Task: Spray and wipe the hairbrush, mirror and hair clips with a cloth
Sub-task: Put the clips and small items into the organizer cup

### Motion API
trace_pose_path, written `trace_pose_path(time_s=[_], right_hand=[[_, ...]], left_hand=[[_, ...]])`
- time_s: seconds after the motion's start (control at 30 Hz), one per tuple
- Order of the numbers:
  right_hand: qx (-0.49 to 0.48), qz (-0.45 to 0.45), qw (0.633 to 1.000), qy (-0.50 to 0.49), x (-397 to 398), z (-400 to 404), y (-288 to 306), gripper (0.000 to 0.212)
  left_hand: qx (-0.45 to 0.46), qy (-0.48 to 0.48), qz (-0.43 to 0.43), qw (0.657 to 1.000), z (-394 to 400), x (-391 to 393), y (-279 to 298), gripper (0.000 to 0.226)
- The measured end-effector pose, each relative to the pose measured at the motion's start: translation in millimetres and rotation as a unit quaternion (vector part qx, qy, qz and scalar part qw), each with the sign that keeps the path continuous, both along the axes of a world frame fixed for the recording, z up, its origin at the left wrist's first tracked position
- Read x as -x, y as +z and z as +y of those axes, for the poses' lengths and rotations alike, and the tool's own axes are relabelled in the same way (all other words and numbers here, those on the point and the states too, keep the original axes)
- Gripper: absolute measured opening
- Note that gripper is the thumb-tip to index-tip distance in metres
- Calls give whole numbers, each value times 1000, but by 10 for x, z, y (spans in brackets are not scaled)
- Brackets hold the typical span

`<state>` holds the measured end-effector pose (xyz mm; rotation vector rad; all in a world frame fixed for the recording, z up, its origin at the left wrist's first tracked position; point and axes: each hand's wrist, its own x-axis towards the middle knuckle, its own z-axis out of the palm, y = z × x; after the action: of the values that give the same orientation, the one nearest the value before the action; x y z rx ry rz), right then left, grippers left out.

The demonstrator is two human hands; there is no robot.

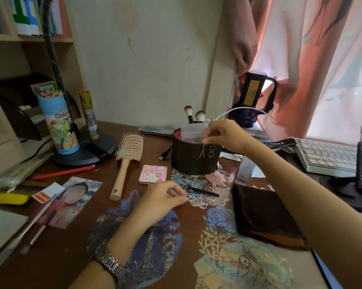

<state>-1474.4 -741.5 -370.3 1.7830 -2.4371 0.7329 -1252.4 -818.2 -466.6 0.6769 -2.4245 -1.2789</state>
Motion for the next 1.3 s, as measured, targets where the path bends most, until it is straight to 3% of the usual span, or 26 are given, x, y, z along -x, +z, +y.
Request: trace_pose_path(time_s=[0.23, 0.33, 0.43, 0.57, 0.97, 1.3], right_hand=[[-27, 12, 1000, -11, -16, -3, -2, 15], [-37, 8, 999, -11, -37, 20, 7, 25], [19, -11, 1000, -17, -83, 86, 42, 36], [71, -27, 997, -11, -257, 219, -2, 26], [-68, -79, 994, 10, -552, 334, -687, 25], [-99, -67, 993, 10, -614, 257, -913, 23]], left_hand=[[-4, 0, -3, 1000, 2, -3, -1, 9], [-8, 1, -5, 1000, -6, -8, -3, 9], [-15, 1, -3, 1000, -18, -18, -4, 10], [-13, 1, -2, 1000, -26, -19, -6, 10], [2, 8, 7, 1000, -70, -43, -40, 6], [13, 1, -1, 1000, -68, -38, -67, 10]])
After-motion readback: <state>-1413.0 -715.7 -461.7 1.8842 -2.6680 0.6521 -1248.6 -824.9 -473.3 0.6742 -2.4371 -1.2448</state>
